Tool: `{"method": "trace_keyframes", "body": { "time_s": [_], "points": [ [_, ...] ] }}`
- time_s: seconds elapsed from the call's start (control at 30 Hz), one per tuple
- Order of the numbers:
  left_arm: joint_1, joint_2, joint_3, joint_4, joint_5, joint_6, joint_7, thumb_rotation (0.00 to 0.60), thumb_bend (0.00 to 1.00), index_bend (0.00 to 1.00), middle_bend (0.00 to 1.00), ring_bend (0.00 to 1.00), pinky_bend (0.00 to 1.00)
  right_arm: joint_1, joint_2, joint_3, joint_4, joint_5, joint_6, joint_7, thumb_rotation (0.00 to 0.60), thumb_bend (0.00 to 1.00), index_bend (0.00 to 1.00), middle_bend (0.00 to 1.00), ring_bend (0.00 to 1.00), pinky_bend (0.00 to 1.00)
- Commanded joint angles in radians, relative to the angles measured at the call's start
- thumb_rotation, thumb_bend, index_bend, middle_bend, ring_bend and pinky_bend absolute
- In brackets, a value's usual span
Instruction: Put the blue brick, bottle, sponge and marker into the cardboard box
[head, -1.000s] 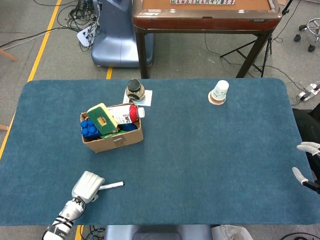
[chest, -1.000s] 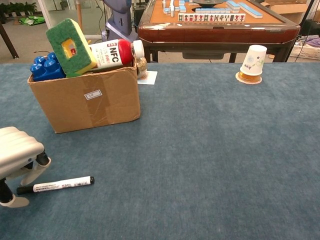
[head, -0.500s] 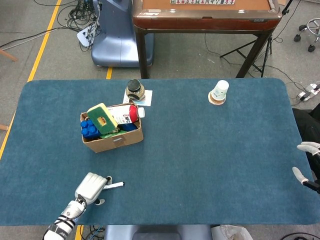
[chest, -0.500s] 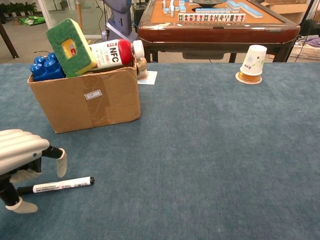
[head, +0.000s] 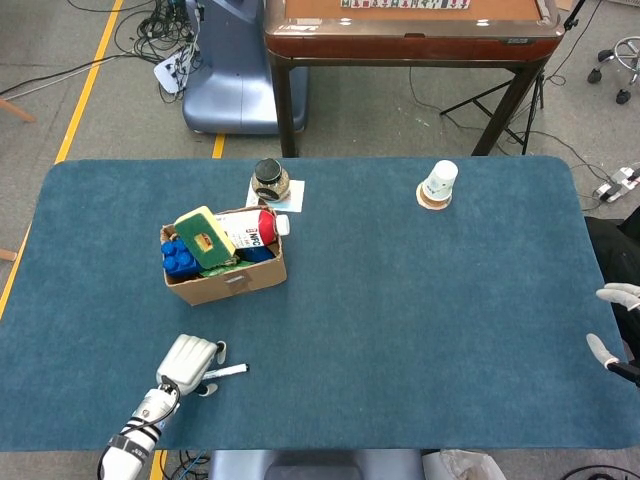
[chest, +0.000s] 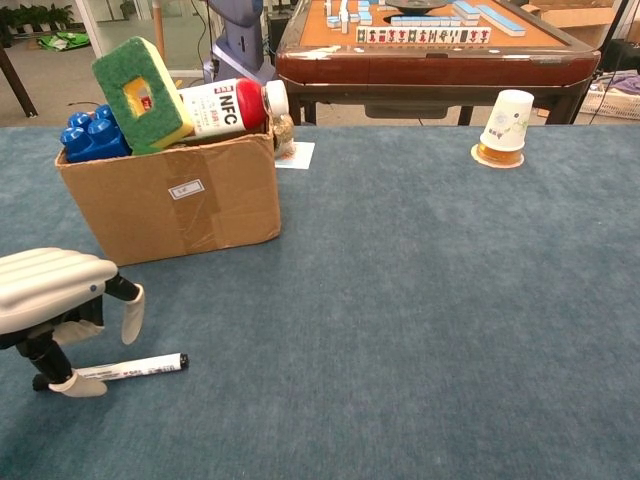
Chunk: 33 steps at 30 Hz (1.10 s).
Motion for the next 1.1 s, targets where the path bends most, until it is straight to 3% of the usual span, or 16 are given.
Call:
{"method": "trace_keyframes", "body": {
  "time_s": [0.03, 0.7, 1.1],
  "points": [
    [-0.01, -0.008, -0.003, 0.008, -0.021, -0.004, 0.012, 0.6, 0.12, 0.51, 1.0, 0.82, 0.92, -0.001, 0.001, 0.001, 0.0, 0.0, 0.003, 0.002, 0.6, 0.24, 0.32, 0.31, 0.29, 0.41],
    [-0.048, -0.028, 0.009, 0.014, -0.109, 0.0, 0.057, 0.6, 0.27, 0.51, 1.0, 0.82, 0.92, -0.002, 0.001, 0.001, 0.001, -0.001, 0.004, 0.004, 0.6, 0.24, 0.32, 0.31, 0.29, 0.41],
    [-0.067, -0.03, 0.028, 0.01, -0.139, -0.002, 0.071, 0.6, 0.27, 0.5, 1.0, 0.82, 0.92, -0.003, 0.003, 0.001, 0.001, -0.001, 0.006, 0.008, 0.6, 0.24, 0.32, 0.31, 0.29, 0.41]
  ]
}}
